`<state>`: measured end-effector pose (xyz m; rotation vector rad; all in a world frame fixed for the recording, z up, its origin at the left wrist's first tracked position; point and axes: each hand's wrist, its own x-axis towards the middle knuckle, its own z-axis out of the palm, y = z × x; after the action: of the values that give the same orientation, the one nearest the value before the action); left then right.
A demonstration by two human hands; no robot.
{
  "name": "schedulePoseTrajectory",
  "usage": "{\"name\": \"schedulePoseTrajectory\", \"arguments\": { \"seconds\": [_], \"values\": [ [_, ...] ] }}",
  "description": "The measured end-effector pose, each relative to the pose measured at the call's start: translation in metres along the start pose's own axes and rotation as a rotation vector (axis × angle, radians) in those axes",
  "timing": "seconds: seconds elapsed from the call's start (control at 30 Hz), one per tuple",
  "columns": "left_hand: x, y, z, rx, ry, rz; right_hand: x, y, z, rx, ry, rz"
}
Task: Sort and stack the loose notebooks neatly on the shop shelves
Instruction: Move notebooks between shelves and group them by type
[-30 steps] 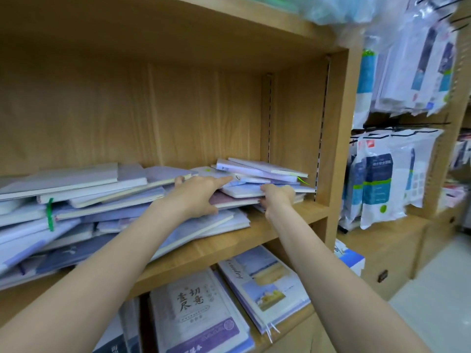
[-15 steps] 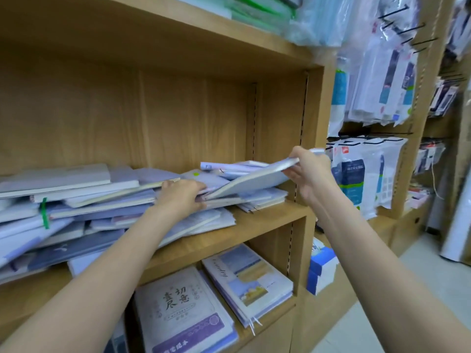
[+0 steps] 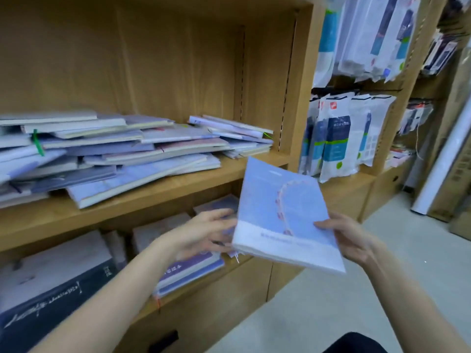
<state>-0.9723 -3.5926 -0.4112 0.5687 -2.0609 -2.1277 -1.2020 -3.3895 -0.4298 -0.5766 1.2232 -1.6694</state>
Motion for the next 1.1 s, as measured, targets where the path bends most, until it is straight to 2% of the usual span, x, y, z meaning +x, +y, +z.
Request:
{"name": "schedulePoseTrajectory", "arguments": {
  "seconds": [0.1,0.23,0.3,0.37,0.47,0.57,0.63,0.7,0.77,0.8,0.87,0.97,1.03,1.1],
  "values": [
    [0.002,-0.039,-0.001,-0.165,-0.013,-0.056,0.004,0.047,-0.014,0.075,-0.058,0.041],
    [-0.002,-0.089,-0.014,-0.043,-0.111,-0.216,0.014,0.101,-0.012,0.028,-0.131,0.253],
    [0.0,-0.109,-0.026,-0.028,-0.04,-0.27,0.033,0.119,-0.001,-0.061,-0.104,0.35],
    [0.005,-0.118,-0.041,-0.071,0.058,-0.262,0.062,0.119,0.014,-0.214,-0.021,0.346],
    [0.031,-0.116,-0.062,-0.144,0.188,-0.154,0.122,0.093,0.032,-0.493,0.163,0.196],
    [0.081,-0.107,-0.066,-0.139,0.334,-0.063,0.193,0.057,0.035,-1.056,0.276,-0.02],
    [0.12,-0.108,-0.06,-0.018,0.398,-0.027,0.229,0.045,0.033,-1.336,0.313,-0.065],
    [0.154,-0.123,-0.061,0.171,0.434,-0.021,0.249,0.054,0.026,-1.499,0.288,0.072],
    [0.176,-0.138,-0.064,0.29,0.418,-0.08,0.251,0.08,0.015,-1.625,0.12,0.202],
    [0.179,-0.139,-0.064,0.316,0.402,-0.113,0.25,0.093,0.008,-1.668,0.031,0.211],
    [0.18,-0.138,-0.064,0.359,0.377,-0.171,0.244,0.109,0.0,-1.696,-0.007,0.162],
    [0.175,-0.133,-0.062,0.439,0.336,-0.139,0.236,0.109,-0.004,-1.698,0.039,0.084],
    [0.157,-0.123,-0.057,0.634,0.357,-0.036,0.227,0.106,-0.004,-1.585,0.057,-0.006],
    [0.128,-0.11,-0.053,0.868,0.44,0.217,0.207,0.095,0.003,-1.354,0.174,-0.143]
  ]
}}
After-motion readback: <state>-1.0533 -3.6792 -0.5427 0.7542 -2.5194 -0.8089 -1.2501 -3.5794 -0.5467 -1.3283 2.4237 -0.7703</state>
